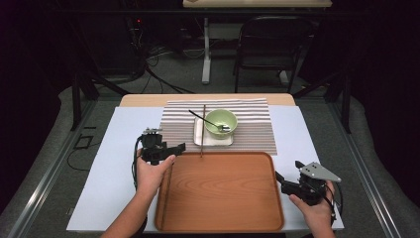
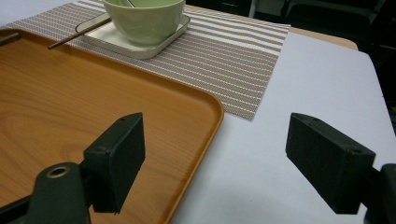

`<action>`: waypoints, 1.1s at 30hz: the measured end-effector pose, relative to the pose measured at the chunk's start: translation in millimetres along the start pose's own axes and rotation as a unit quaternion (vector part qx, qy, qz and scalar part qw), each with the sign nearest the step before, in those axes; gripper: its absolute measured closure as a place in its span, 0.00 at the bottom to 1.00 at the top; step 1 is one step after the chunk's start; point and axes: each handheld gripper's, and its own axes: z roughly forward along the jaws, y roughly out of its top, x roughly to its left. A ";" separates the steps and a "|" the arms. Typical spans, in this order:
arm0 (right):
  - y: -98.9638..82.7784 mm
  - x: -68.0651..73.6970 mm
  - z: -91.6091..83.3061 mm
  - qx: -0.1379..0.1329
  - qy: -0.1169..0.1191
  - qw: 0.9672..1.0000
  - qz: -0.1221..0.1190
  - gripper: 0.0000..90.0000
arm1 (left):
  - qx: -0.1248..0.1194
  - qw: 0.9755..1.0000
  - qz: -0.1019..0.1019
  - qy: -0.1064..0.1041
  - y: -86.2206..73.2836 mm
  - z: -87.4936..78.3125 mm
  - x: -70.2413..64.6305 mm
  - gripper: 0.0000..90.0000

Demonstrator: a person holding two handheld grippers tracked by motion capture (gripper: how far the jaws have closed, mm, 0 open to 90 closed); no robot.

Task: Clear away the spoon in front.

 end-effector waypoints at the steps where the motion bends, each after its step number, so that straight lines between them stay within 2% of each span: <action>1: -0.2 -0.1 0.3 0.000 0.000 1.000 -0.001 0.22 | 0.004 1.000 -0.001 0.000 1.8 1.7 0.0 0.25; 4: -0.3 -0.3 0.4 0.000 0.000 1.000 0.000 0.22 | 0.011 1.000 -0.007 0.002 7.6 6.5 0.6 0.26; 7: -0.4 -0.4 0.1 0.000 0.001 1.000 0.002 0.22 | 0.016 1.000 -0.010 -0.005 13.1 10.2 3.1 0.26; 10: -0.4 -0.2 0.5 0.000 0.002 1.000 0.001 0.22 | 0.018 1.000 -0.016 -0.014 18.0 13.7 5.0 0.31; 13: -0.6 0.2 0.9 0.001 0.003 1.000 0.002 0.22 | 0.014 0.999 -0.019 -0.025 22.8 16.9 6.8 0.40; 16: -0.6 0.1 1.2 0.002 0.004 1.000 0.002 0.22 | 0.008 1.000 -0.010 -0.017 26.6 20.0 5.9 0.44; 20: -0.6 0.2 1.2 0.002 0.004 1.000 0.002 0.22 | 0.011 1.000 0.003 -0.003 32.2 26.2 4.8 0.44; 28: -0.7 0.0 1.3 0.002 0.005 1.000 0.002 0.22 | 0.010 1.000 0.003 0.007 41.7 37.4 6.0 0.42; 33: -0.6 0.2 1.6 0.003 0.005 1.000 0.001 0.22 | -0.002 1.000 0.001 0.001 45.9 45.0 8.2 0.45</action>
